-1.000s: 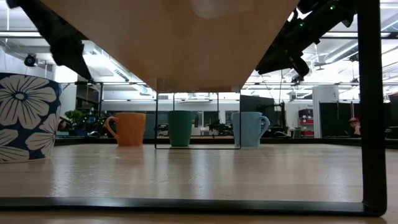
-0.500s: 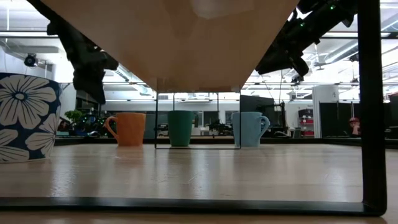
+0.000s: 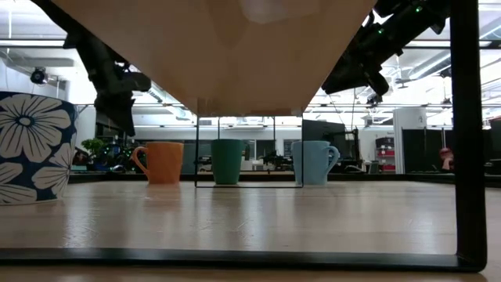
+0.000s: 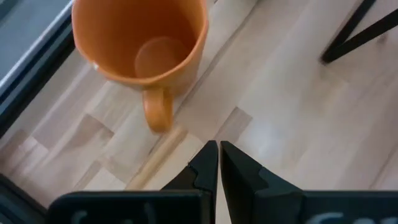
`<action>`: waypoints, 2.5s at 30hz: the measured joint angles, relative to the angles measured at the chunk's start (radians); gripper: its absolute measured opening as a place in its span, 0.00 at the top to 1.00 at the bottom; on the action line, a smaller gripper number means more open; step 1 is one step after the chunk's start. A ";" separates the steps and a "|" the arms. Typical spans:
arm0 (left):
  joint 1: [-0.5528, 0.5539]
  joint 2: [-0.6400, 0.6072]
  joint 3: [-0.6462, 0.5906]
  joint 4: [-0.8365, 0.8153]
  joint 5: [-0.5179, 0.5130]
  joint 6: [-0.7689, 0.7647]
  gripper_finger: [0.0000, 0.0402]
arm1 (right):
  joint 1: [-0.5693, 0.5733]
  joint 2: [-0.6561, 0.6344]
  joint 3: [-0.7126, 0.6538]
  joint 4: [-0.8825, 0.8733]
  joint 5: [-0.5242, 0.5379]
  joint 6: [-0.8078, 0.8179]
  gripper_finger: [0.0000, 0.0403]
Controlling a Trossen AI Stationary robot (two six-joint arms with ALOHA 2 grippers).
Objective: Stack small to large cups/mugs on shelf
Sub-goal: Put the orange mug on the shelf
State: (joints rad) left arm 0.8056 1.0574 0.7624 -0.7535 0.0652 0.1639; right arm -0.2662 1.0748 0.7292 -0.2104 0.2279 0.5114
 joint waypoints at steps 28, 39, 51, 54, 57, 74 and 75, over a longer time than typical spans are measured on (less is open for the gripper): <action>0.019 0.049 -0.002 0.020 -0.015 0.127 0.99 | 0.000 0.000 0.000 0.006 0.000 -0.027 0.85; 0.019 0.119 -0.003 0.012 0.008 0.141 0.99 | 0.000 0.000 0.000 0.008 0.000 -0.045 0.85; 0.020 0.136 -0.003 0.047 0.003 0.161 0.99 | 0.000 0.000 0.000 0.006 0.000 -0.052 0.85; 0.020 0.136 -0.003 0.050 0.001 0.161 0.99 | 0.000 0.000 0.000 0.006 0.000 -0.052 0.85; 0.020 0.140 -0.003 0.061 -0.023 0.163 0.99 | 0.000 0.000 0.000 0.006 -0.001 -0.052 0.85; 0.020 0.138 -0.003 0.089 -0.235 0.156 0.99 | 0.000 0.000 0.000 0.006 -0.001 -0.049 0.85; 0.020 0.138 -0.003 0.088 -0.236 0.151 0.99 | 0.000 0.000 0.000 0.006 -0.001 -0.048 0.85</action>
State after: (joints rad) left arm 0.8253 1.1950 0.7593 -0.6651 -0.1703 0.3151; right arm -0.2664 1.0748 0.7292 -0.2039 0.2268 0.4629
